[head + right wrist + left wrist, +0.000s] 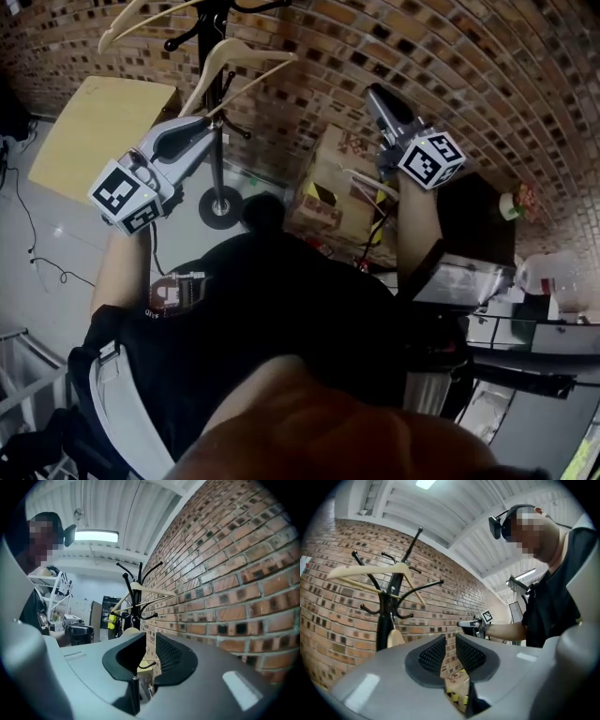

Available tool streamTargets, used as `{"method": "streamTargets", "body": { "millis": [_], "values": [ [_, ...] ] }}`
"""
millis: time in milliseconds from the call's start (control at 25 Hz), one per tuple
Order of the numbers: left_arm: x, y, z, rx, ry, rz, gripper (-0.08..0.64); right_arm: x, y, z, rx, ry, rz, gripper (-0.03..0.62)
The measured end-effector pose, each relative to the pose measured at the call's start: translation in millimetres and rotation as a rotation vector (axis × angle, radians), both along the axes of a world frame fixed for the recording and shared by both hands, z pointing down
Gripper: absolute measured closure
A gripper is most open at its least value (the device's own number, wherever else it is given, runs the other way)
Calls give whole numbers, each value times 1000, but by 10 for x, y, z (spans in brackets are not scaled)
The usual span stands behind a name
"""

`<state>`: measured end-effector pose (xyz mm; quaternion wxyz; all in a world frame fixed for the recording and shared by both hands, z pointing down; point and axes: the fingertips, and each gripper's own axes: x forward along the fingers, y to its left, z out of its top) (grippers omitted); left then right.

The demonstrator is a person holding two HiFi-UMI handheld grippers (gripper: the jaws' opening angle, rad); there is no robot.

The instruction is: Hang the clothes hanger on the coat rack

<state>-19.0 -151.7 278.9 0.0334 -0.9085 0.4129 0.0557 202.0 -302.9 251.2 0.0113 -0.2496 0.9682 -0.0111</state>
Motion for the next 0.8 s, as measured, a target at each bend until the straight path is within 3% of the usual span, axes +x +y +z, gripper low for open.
{"method": "streamTargets", "body": {
  "millis": [240, 440, 800],
  "values": [
    [776, -175, 713, -99, 122, 14, 521, 230, 341, 836, -55, 24, -61, 577],
    [1116, -304, 1419, -186, 118, -11, 558, 339, 570, 1630, -212, 3, -92, 578],
    [1369, -238, 2355, -322, 63, 56, 558, 363, 1026, 2728, -341, 172, -84, 580]
  ]
}}
